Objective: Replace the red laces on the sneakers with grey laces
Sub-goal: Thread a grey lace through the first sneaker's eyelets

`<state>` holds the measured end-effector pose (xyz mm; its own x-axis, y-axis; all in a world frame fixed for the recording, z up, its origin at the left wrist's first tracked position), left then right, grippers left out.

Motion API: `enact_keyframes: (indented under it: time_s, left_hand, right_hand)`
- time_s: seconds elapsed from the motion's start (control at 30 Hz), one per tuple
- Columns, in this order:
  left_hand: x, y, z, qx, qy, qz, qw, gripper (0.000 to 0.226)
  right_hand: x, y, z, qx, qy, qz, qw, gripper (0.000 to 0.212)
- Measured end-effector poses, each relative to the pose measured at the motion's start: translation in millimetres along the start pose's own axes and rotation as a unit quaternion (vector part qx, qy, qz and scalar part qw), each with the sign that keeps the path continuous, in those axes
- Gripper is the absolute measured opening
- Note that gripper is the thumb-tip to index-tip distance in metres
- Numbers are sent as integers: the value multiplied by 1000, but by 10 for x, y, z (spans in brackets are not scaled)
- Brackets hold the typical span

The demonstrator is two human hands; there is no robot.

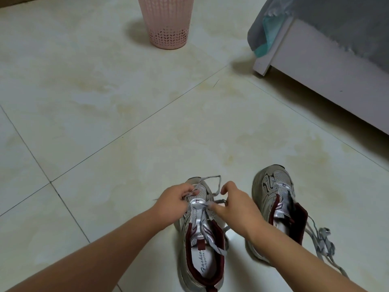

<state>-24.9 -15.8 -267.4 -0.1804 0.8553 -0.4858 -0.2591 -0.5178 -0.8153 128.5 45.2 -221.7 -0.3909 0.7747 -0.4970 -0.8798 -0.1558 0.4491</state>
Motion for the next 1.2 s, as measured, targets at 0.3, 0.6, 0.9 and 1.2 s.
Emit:
enact_keyframes:
  time_s: [0.3, 0.6, 0.9, 1.2]
  left_hand:
    - [-91, 65, -31, 43, 13, -49, 998, 44]
    - [-103, 125, -67, 53, -6, -51, 997, 33]
    - [-136, 33, -80, 69, 7, -31, 997, 41]
    - [-254, -1128, 150, -123, 126, -143, 974, 66]
  right_hand:
    - [-173, 50, 239, -233, 110, -6, 966, 37]
    - [-542, 280, 1074, 121, 117, 105, 980, 30]
    - [-741, 429, 1614, 355, -43, 197, 913, 22]
    - [-299, 424, 784, 168, 58, 80, 981, 30]
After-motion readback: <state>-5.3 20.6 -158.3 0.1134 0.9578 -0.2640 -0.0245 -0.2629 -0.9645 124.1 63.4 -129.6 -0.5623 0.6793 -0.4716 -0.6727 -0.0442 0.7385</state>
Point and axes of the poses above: each hand's wrist, its own x-axis towards the middle knuckle, its own z-axis out of the back of the hand, y = z × x, the point moved 2 cm from there along x, towards the middle knuckle, and after that the axes turned 1 degree about -z, right-handed, at the moved point
